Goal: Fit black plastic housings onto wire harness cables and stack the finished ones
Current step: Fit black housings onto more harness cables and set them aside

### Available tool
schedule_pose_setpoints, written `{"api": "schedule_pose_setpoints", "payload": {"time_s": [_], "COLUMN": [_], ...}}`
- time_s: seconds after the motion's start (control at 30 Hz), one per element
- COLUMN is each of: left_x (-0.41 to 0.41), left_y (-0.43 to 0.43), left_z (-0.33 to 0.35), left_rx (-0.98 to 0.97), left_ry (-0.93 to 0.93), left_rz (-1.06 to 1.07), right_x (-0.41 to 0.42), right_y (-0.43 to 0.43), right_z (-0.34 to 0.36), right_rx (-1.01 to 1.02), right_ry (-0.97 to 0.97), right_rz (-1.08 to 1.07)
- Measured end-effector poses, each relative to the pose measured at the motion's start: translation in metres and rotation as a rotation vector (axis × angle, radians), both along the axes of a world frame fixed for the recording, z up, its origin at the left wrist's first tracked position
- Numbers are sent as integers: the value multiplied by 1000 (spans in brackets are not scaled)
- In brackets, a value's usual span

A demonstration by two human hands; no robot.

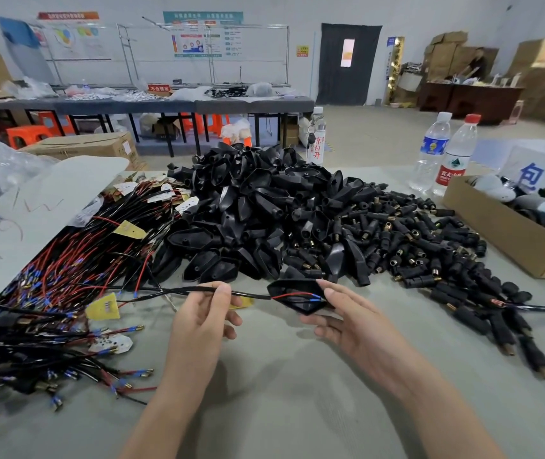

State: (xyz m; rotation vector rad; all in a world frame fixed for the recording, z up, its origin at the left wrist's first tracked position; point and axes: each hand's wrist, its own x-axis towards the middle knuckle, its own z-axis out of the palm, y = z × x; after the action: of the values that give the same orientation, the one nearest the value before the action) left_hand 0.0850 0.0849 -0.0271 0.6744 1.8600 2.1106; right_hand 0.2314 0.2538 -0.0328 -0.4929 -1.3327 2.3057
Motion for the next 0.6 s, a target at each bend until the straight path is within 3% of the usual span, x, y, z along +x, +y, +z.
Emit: {"api": "schedule_pose_setpoints", "payload": {"time_s": [0.17,0.6], "left_x": [5,10], "left_y": [-1,-1], "left_z": [1,4], "left_rx": [-20,11], "left_ry": [132,192], "left_rz": [38,-23], "right_x": [-1,-1], "right_y": [-1,-3], "right_z": [2,1], "right_rx": [-1,32], "right_ry": [-34,-121], "right_rz": [-6,-14]}}
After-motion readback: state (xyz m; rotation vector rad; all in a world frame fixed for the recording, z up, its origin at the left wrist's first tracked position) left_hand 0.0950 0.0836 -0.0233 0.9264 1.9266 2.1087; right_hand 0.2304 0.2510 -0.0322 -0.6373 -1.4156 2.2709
